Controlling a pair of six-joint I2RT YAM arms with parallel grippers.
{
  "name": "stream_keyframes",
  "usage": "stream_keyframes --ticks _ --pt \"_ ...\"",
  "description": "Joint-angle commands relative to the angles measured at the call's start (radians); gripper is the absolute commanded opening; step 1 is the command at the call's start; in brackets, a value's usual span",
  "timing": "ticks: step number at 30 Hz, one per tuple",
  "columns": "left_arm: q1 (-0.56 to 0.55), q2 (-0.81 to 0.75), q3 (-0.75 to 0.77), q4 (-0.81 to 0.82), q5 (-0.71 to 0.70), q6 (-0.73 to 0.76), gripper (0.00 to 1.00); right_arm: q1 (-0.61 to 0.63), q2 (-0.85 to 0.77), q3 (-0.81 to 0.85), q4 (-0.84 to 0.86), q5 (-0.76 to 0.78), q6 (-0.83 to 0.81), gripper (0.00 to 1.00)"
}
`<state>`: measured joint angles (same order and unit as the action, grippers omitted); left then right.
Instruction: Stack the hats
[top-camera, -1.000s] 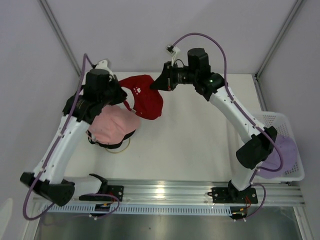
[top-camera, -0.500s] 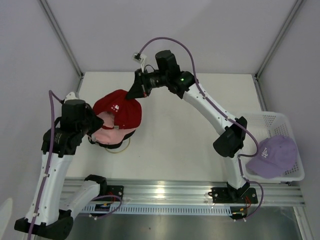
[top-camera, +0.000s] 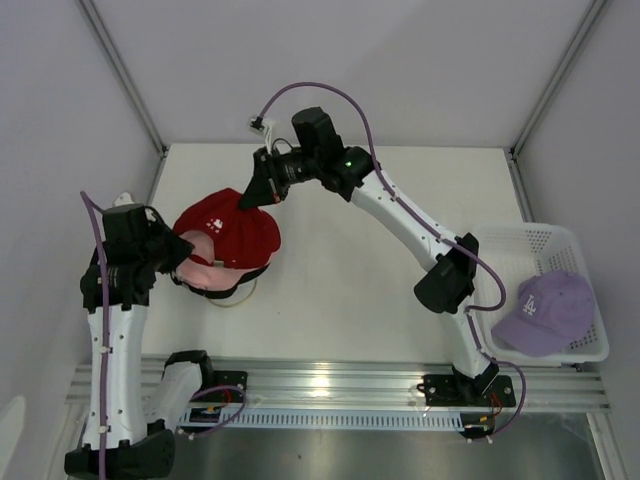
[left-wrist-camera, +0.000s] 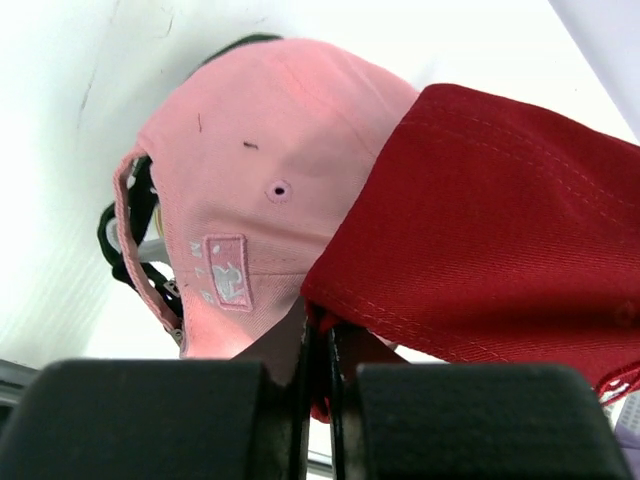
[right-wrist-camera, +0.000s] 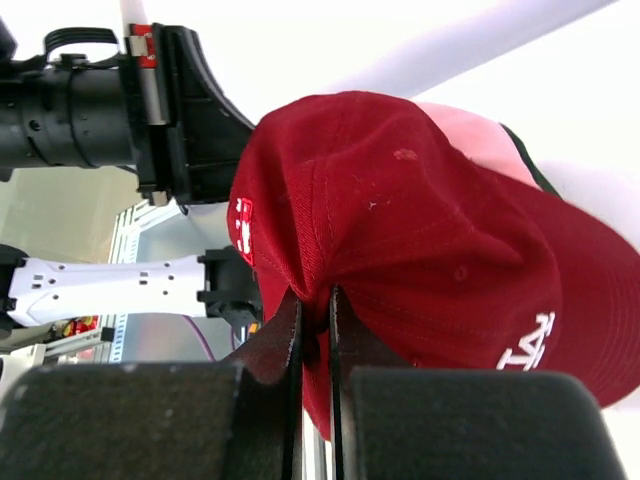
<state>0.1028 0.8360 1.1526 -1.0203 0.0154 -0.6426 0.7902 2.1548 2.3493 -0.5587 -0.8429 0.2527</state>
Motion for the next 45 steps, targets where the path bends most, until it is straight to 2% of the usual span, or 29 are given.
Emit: stream_keyframes --ticks 1,7,12,18,23,27,28,30,31,36,40,43,45 --pt "0.069 -0.017 0.053 -0.096 -0.094 0.049 0.08 -0.037 -0.024 0.097 0.063 0.022 0.029 0.02" --pt "0.113 -0.020 0.026 -0.121 -0.051 0.049 0.09 0.001 -0.027 0.076 0.106 0.002 0.091 0.04" --pt "0.173 -0.017 0.022 -0.169 -0.063 0.096 0.12 0.027 0.000 0.067 0.048 0.082 0.091 0.05" --pt "0.285 -0.028 -0.004 -0.141 -0.040 0.173 0.18 0.038 -0.024 -0.050 0.120 0.108 0.138 0.04" --pt "0.314 -0.005 -0.043 -0.084 -0.026 0.212 0.17 0.049 -0.004 -0.061 0.122 0.126 0.111 0.11" --pt "0.321 0.006 -0.083 -0.060 -0.029 0.219 0.18 0.047 0.011 -0.042 0.117 0.114 0.106 0.30" --pt "0.321 0.008 -0.090 -0.058 -0.029 0.222 0.18 0.049 0.011 -0.041 0.106 0.113 0.102 0.50" --pt "0.321 0.003 -0.109 -0.052 -0.031 0.228 0.20 0.044 0.008 -0.024 0.071 0.119 0.083 0.72" --pt "0.321 0.000 -0.114 -0.049 -0.031 0.228 0.22 0.040 0.005 -0.016 0.060 0.123 0.079 0.99" --pt "0.322 0.005 -0.111 -0.035 0.004 0.239 0.30 -0.051 -0.050 -0.054 0.138 0.093 0.224 0.99" --pt "0.322 0.026 -0.087 -0.037 -0.005 0.241 0.37 -0.160 -0.111 -0.279 0.244 0.149 0.264 1.00" --pt "0.321 0.038 -0.096 -0.047 -0.040 0.245 0.53 -0.178 -0.112 -0.434 0.330 0.186 0.244 1.00" --pt "0.322 0.043 -0.114 -0.057 -0.061 0.250 0.59 -0.181 -0.064 -0.461 0.371 0.157 0.287 0.95"
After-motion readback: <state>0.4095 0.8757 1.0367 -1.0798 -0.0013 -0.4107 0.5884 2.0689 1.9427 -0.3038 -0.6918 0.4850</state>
